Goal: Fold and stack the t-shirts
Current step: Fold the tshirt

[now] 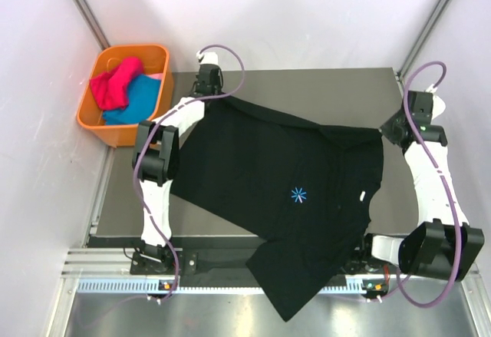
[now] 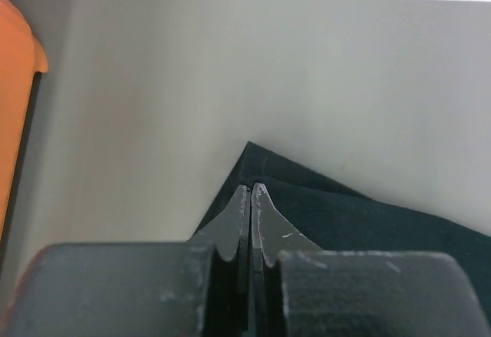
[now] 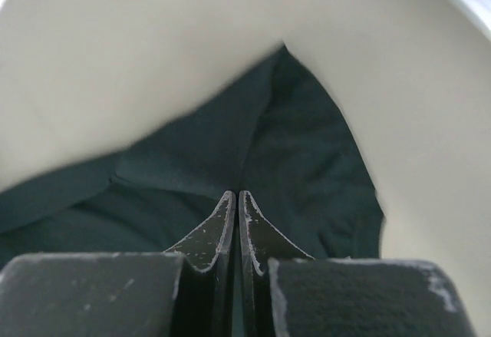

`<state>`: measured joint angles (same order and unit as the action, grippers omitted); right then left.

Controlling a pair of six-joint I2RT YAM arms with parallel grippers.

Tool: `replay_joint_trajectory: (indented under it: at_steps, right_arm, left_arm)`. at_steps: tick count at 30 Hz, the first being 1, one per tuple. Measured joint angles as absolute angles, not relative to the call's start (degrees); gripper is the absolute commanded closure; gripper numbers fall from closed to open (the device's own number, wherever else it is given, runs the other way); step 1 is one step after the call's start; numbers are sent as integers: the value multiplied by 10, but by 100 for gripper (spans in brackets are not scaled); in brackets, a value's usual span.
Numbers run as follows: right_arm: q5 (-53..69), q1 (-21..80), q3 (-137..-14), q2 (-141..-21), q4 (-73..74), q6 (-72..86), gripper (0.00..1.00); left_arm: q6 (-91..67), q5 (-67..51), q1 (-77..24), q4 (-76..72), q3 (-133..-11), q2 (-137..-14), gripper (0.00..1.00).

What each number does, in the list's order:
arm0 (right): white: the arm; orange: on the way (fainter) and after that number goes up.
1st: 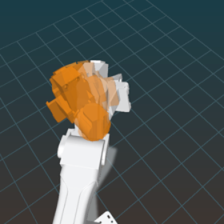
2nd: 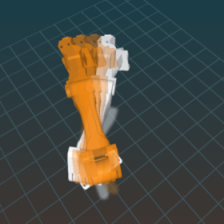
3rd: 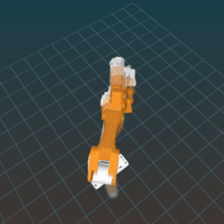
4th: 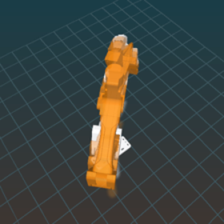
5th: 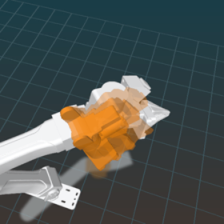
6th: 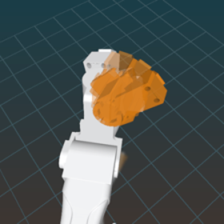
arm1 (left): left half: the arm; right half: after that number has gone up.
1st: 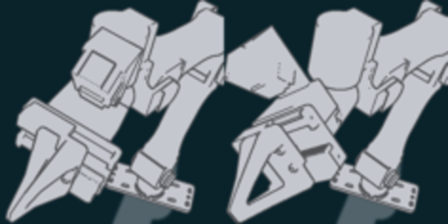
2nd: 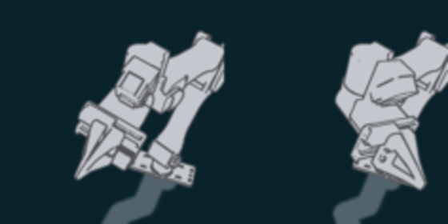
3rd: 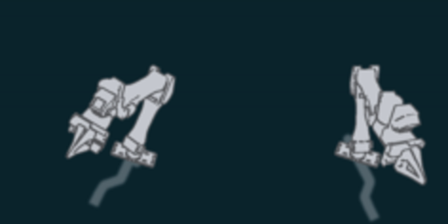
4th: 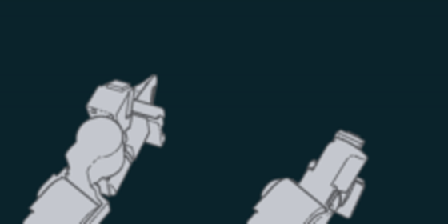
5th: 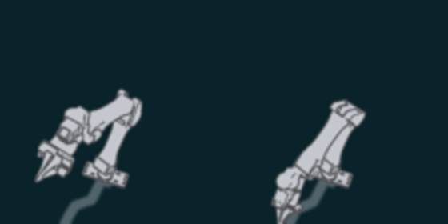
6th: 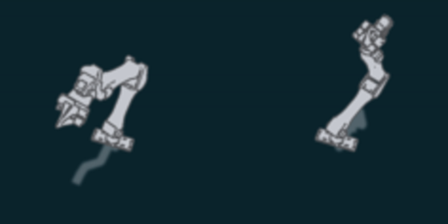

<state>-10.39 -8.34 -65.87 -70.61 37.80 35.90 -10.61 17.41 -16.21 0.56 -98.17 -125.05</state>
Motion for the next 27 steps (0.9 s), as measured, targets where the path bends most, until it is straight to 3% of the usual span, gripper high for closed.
replay_joint_trajectory:
  at_steps: [12, 27]
  right_arm:
    - [-86, -76, -607, -636, 526, 356, 100]
    - [-44, -76, -595, -617, 585, 331, 100]
  left_arm:
    - [-104, 129, -150, 129, -983, -1245, 100]
    - [-107, 137, -130, 231, -1020, -1245, 100]
